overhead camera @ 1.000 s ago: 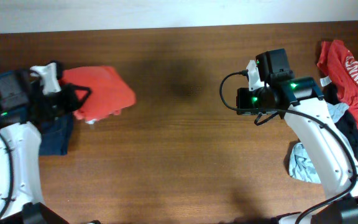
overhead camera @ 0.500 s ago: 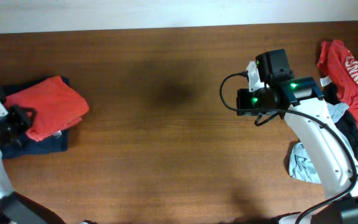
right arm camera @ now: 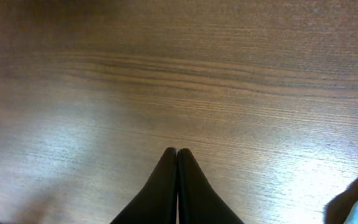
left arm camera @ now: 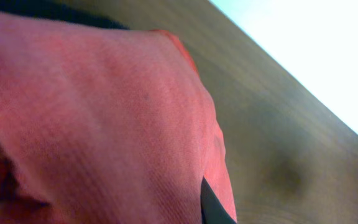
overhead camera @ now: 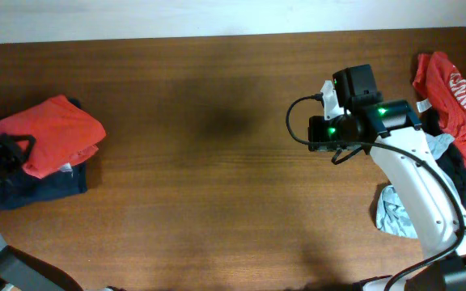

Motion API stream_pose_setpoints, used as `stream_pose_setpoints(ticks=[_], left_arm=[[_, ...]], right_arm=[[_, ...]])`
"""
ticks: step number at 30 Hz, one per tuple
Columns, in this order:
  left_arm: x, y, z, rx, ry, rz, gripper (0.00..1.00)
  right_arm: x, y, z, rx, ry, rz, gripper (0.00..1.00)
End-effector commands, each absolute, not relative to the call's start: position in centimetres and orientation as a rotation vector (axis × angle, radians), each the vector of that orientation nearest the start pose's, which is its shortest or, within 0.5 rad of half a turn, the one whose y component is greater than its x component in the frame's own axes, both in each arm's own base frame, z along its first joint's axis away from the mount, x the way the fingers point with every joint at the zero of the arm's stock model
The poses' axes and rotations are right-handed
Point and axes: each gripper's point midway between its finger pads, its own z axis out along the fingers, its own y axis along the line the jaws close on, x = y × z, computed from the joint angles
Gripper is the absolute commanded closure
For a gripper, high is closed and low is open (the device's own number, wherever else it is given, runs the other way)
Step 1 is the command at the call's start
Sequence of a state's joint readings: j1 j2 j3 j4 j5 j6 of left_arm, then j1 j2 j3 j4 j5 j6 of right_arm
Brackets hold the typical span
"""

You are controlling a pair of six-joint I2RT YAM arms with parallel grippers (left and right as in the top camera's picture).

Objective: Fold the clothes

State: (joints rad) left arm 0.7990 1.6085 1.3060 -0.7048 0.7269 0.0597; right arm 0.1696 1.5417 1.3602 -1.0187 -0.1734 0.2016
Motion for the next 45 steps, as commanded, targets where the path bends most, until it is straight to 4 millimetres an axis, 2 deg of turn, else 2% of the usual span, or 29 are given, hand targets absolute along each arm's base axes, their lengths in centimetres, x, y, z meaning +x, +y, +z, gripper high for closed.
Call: stream_pose_setpoints(ticks=[1, 4, 7, 12, 15, 16, 19, 22, 25, 29, 30, 31, 32, 34, 35, 36, 37, 41, 44, 45], left_arm=[[35.9, 21.1, 23.7, -0.534, 2.119, -0.525, 1.00], [35.9, 21.5, 25.2, -0.525, 2.090, -0.527, 1.00], [35.2, 23.1, 24.6, -0.591, 2.121, -0.437, 1.00], [33.5, 25.7, 20.7, -0.728, 2.249, -0.273, 0.99], [33.7, 26.3, 18.8, -0.755, 2.281, -0.289, 0.96], [33.7, 26.7, 17.3, -0.784, 2.308, -0.291, 0.95], [33.4, 27.3, 14.8, -0.838, 2.361, -0.285, 0.94], [32.8, 28.1, 13.0, -0.886, 2.407, -0.245, 0.90], [31.8, 29.3, 12.2, -0.935, 2.446, -0.138, 0.86], [30.8, 30.8, 11.9, -1.051, 2.437, -0.027, 0.82], [30.7, 31.0, 11.9, -1.055, 2.438, -0.010, 0.79], [30.6, 31.1, 11.9, -1.055, 2.438, 0.000, 0.69], [30.7, 31.1, 11.9, -1.056, 2.437, -0.001, 0.50], [30.6, 31.1, 11.9, -1.077, 2.429, -0.007, 0.47], [30.6, 31.1, 11.9, -1.085, 2.427, -0.010, 0.33], [30.6, 31.1, 12.0, -1.088, 2.425, -0.010, 0.13], [30.6, 31.0, 12.1, -1.089, 2.425, -0.012, 0.01], [30.4, 30.8, 13.7, -1.115, 2.402, -0.016, 0.01], [30.9, 30.2, 16.7, -1.074, 2.356, -0.039, 0.01], [31.9, 29.2, 19.4, -1.004, 2.300, -0.113, 0.01]], right_arm=[[34.4, 8.4, 16.4, 0.000, 2.790, 0.313, 0.96], [34.5, 8.4, 16.5, -0.001, 2.786, 0.313, 0.96], [34.5, 8.5, 16.5, -0.001, 2.783, 0.313, 0.96], [34.5, 8.5, 16.5, -0.001, 2.782, 0.314, 0.96], [34.6, 8.5, 16.5, -0.001, 2.782, 0.314, 0.96], [34.5, 8.5, 16.5, -0.001, 2.783, 0.314, 0.96], [34.4, 8.4, 16.5, -0.001, 2.787, 0.313, 0.96], [34.4, 8.4, 16.5, -0.001, 2.788, 0.313, 0.96], [34.4, 8.4, 16.4, -0.001, 2.791, 0.313, 0.96], [34.3, 8.4, 16.4, 0.000, 2.794, 0.312, 0.96], [34.3, 8.4, 16.4, -0.001, 2.794, 0.312, 0.96], [34.3, 8.4, 16.4, -0.001, 2.793, 0.312, 0.96], [34.3, 8.4, 16.4, -0.001, 2.793, 0.312, 0.96], [34.3, 8.4, 16.4, -0.001, 2.793, 0.312, 0.96], [34.3, 8.4, 16.4, -0.001, 2.793, 0.312, 0.96], [34.3, 8.4, 16.4, -0.001, 2.793, 0.312, 0.96], [34.3, 8.4, 16.4, -0.001, 2.793, 0.312, 0.96], [34.3, 8.4, 16.4, 0.000, 2.794, 0.312, 0.96], [34.3, 8.4, 16.4, -0.001, 2.794, 0.312, 0.96], [34.3, 8.4, 16.4, -0.001, 2.793, 0.312, 0.96]])
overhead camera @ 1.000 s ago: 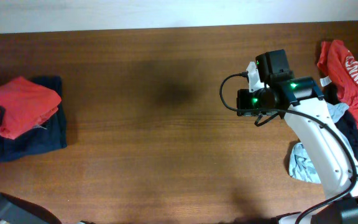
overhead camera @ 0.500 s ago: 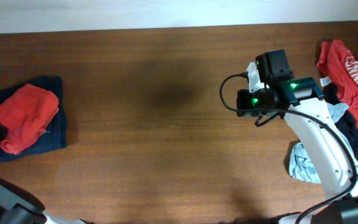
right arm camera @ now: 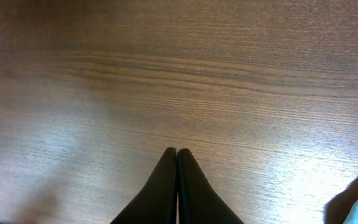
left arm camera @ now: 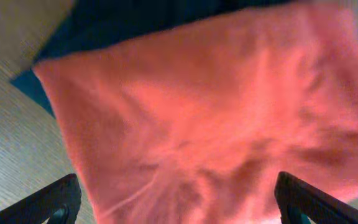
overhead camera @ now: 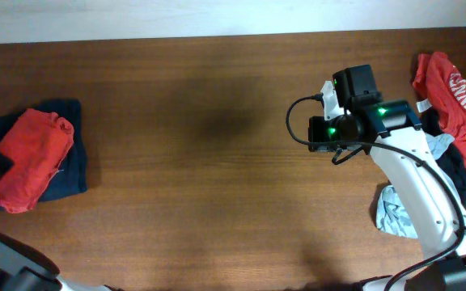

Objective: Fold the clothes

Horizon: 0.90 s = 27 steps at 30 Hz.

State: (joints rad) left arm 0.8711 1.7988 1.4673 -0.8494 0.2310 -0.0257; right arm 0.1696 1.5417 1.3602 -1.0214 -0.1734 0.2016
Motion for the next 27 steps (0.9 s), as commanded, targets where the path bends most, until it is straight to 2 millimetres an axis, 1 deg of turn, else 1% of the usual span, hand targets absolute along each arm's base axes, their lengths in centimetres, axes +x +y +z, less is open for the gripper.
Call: stream_pose_setpoints(ticks=[1, 3, 5, 6, 7, 8, 9, 10, 11, 12, 15, 16, 21, 24, 27], left_arm=[[32.5, 28.4, 21.0, -0.957, 2.267, -0.159, 0.01], [32.8, 27.5, 22.8, -0.907, 2.234, -0.175, 0.01], [33.2, 26.8, 23.2, -0.881, 2.238, -0.168, 0.01], [33.5, 26.4, 23.0, -0.852, 2.256, -0.161, 0.01], [33.8, 26.1, 22.5, -0.839, 2.281, -0.146, 0.03], [34.0, 26.0, 21.4, -0.845, 2.316, -0.120, 0.11], [34.4, 25.6, 20.3, -0.846, 2.354, -0.105, 0.40], [34.7, 25.3, 19.2, -0.847, 2.386, -0.100, 0.52], [35.0, 24.9, 18.0, -0.846, 2.417, -0.103, 0.70], [35.7, 24.4, 15.5, -0.849, 2.481, -0.107, 1.00], [35.6, 24.6, 11.1, -0.955, 2.572, -0.071, 0.99], [35.6, 24.7, 8.5, -0.997, 2.621, -0.085, 1.00], [36.0, 24.6, 2.6, -1.043, 2.702, -0.138, 0.99], [36.3, 23.6, 0.1, -1.036, 2.748, -0.179, 1.00], [36.7, 22.2, -1.5, -1.010, 2.795, -0.206, 0.99]], right_arm=[[34.3, 8.4, 16.4, -0.001, 2.793, 0.312, 0.96], [34.3, 8.2, 16.4, 0.003, 2.793, 0.296, 0.96], [34.3, 8.2, 16.4, 0.003, 2.793, 0.291, 0.96], [34.4, 8.2, 16.4, 0.003, 2.793, 0.291, 0.96], [34.4, 8.2, 16.4, 0.003, 2.791, 0.292, 0.96], [34.4, 8.2, 16.4, 0.003, 2.789, 0.292, 0.96], [34.5, 8.2, 16.4, 0.003, 2.788, 0.293, 0.96], [34.5, 8.2, 16.4, 0.003, 2.788, 0.292, 0.96], [34.4, 8.2, 16.4, 0.002, 2.790, 0.293, 0.96], [34.3, 8.2, 16.3, 0.003, 2.797, 0.292, 0.96], [34.0, 8.1, 16.2, 0.005, 2.809, 0.290, 0.96], [33.8, 8.1, 16.2, 0.006, 2.819, 0.288, 0.96], [33.6, 8.0, 16.1, 0.007, 2.828, 0.286, 0.96], [33.6, 8.0, 16.1, 0.007, 2.828, 0.286, 0.96], [33.6, 8.0, 16.1, 0.007, 2.828, 0.286, 0.96]])
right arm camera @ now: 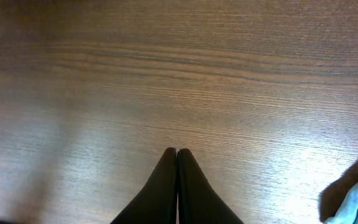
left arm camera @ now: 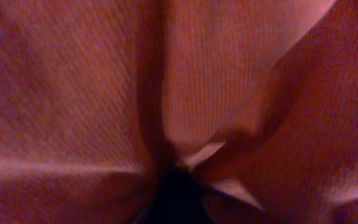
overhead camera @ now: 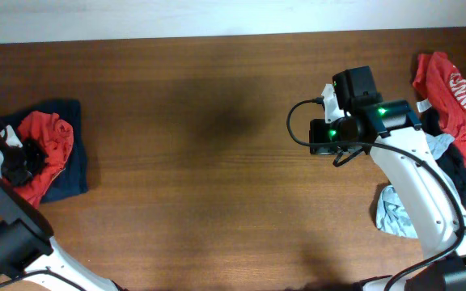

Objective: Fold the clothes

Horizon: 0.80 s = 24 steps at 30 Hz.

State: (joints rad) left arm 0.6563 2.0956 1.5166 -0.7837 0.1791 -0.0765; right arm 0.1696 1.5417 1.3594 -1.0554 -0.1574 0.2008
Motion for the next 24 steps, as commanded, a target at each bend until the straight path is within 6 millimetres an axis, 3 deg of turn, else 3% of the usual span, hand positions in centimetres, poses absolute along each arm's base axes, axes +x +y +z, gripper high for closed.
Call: stream_pose_setpoints(ticks=[1, 8, 13, 17, 24], left_arm=[[37.0, 21.7, -1.7, -0.992, 2.806, -0.210, 0.99], [39.9, 16.1, -2.0, -0.784, 2.880, -0.221, 0.99], [40.4, 13.6, -2.1, -0.796, 2.915, -0.163, 1.00], [38.8, 13.2, -2.3, -0.823, 2.981, -0.129, 1.00], [36.1, 14.9, -2.3, -0.804, 3.083, 0.083, 0.99]], right_arm=[[33.6, 8.0, 16.1, 0.007, 2.828, 0.286, 0.96], [33.6, 8.0, 16.1, 0.007, 2.827, 0.286, 0.96], [33.6, 8.0, 16.1, 0.007, 2.828, 0.286, 0.96], [33.6, 8.0, 16.1, 0.007, 2.827, 0.286, 0.96], [34.0, 8.1, 16.3, 0.005, 2.808, 0.289, 0.96]])
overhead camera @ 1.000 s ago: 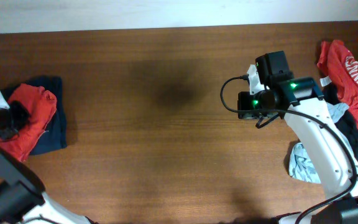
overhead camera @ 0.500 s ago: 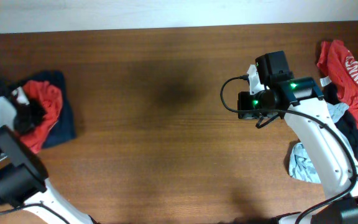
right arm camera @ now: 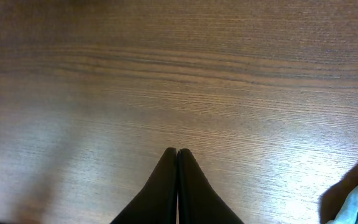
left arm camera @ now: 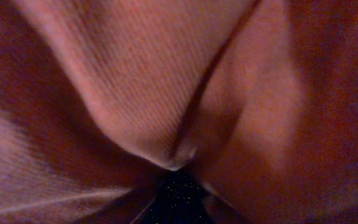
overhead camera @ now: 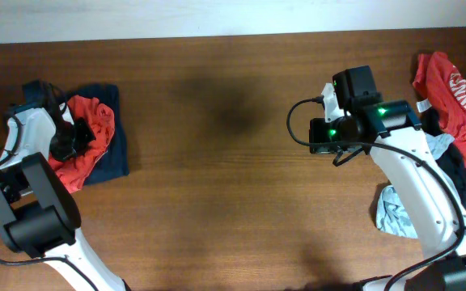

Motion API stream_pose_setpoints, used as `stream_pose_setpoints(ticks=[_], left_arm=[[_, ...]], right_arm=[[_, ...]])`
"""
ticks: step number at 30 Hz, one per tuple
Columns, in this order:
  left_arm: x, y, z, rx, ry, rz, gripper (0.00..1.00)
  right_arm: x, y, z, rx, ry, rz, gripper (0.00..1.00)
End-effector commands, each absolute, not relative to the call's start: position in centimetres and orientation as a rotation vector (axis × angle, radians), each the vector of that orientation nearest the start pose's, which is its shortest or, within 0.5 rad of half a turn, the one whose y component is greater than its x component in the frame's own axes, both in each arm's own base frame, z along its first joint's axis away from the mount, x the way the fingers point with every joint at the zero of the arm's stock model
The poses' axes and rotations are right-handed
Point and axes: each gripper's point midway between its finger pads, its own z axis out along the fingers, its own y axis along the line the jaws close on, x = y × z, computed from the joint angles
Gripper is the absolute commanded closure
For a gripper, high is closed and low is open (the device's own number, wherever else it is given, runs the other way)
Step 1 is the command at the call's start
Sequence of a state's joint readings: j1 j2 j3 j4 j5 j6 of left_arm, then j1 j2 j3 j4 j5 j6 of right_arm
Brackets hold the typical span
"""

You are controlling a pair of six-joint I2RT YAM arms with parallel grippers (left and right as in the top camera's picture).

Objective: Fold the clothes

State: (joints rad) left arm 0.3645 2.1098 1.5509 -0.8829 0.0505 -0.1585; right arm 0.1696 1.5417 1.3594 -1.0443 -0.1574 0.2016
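Observation:
A red garment lies bunched on top of a folded navy garment at the table's left. My left gripper is shut on a pinch of the red cloth. In the left wrist view red fabric fills the frame, gathered into folds at my left gripper, whose tips are dark and mostly buried. My right gripper is shut on nothing, hovering over bare wood at centre right; in the overhead view its fingers are hidden under the right wrist.
A heap of unfolded clothes sits at the right edge: a red printed piece, black cloth and a light blue piece. The light blue cloth shows in the right wrist view's corner. The wooden table ends at a white strip at the back.
The red and navy garments now lie further right and further back than before, with my left gripper still shut on the red cloth. The right arm has not moved.
The red garment first lay smooth on the navy one at the far left, my left gripper close against it. Then the gripper stood open above it. Then it was shut on the bunched red cloth, and now both garments sit further right.

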Motion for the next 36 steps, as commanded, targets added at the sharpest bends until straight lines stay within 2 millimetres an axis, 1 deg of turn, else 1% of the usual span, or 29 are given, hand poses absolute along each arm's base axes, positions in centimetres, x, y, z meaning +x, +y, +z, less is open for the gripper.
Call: stream_pose_setpoints(ticks=[1, 4, 6, 7, 8, 9, 11, 12, 13, 16, 17, 19, 21, 24, 27, 30, 32, 34, 36], left_arm=[[36.2, 14.9, -2.3, -0.758, 3.094, 0.081, 0.99], [36.5, 15.0, -2.1, -0.647, 3.109, 0.083, 0.99], [37.0, 15.1, -1.5, -0.630, 3.094, 0.080, 0.99], [37.3, 15.1, -1.0, -0.627, 3.080, 0.070, 0.98], [37.7, 15.2, -0.3, -0.624, 3.062, 0.069, 0.94], [38.0, 15.3, 0.6, -0.620, 3.043, 0.075, 0.88], [38.7, 15.6, 3.1, -0.615, 2.999, 0.084, 0.74], [39.0, 15.8, 4.6, -0.613, 2.974, 0.090, 0.64], [39.3, 15.9, 6.3, -0.609, 2.948, 0.095, 0.50], [40.1, 15.6, 12.5, -0.583, 2.846, 0.074, 0.38], [40.3, 15.2, 14.7, -0.571, 2.807, 0.048, 0.32], [40.4, 14.2, 18.7, -0.539, 2.728, -0.014, 0.28], [40.4, 12.6, 22.7, -0.485, 2.639, -0.100, 0.25], [39.2, 10.7, 26.7, -0.405, 2.557, -0.124, 0.26], [37.5, 8.3, 29.9, -0.285, 2.509, -0.107, 0.27], [35.8, 5.6, 32.9, -0.184, 2.448, -0.086, 0.27], [34.7, 3.9, 34.5, -0.114, 2.413, -0.071, 0.25], [33.6, 1.8, 35.7, -0.008, 2.388, -0.078, 0.20], [32.6, -0.1, 36.2, 0.080, 2.379, -0.091, 0.16]], right_arm=[[34.1, 8.1, 16.3, 0.004, 2.805, 0.289, 0.96], [34.2, 8.1, 16.3, 0.004, 2.799, 0.290, 0.96], [34.3, 8.2, 16.4, 0.003, 2.796, 0.291, 0.96], [34.3, 8.2, 16.4, 0.003, 2.796, 0.291, 0.96], [34.3, 8.2, 16.4, 0.003, 2.796, 0.291, 0.96], [34.3, 8.2, 16.3, 0.003, 2.797, 0.291, 0.96], [34.3, 8.2, 16.3, 0.003, 2.797, 0.290, 0.96], [34.3, 8.2, 16.3, 0.003, 2.797, 0.290, 0.96], [34.3, 8.2, 16.3, 0.003, 2.797, 0.290, 0.96], [34.3, 8.2, 16.3, 0.003, 2.797, 0.291, 0.96], [34.3, 8.2, 16.3, 0.003, 2.797, 0.291, 0.96], [34.3, 8.2, 16.3, 0.003, 2.796, 0.290, 0.96], [34.3, 8.0, 16.3, 0.006, 2.795, 0.277, 0.96], [34.4, 7.7, 16.3, 0.009, 2.794, 0.255, 0.95], [34.3, 7.8, 16.5, -0.012, 2.787, 0.257, 0.92], [34.2, 7.8, 17.5, -0.037, 2.757, 0.257, 0.91], [34.1, 7.7, 18.7, -0.046, 2.714, 0.261, 0.91], [34.0, 7.7, 20.5, -0.055, 2.650, 0.268, 0.88], [33.8, 7.7, 22.6, -0.059, 2.573, 0.276, 0.86]])
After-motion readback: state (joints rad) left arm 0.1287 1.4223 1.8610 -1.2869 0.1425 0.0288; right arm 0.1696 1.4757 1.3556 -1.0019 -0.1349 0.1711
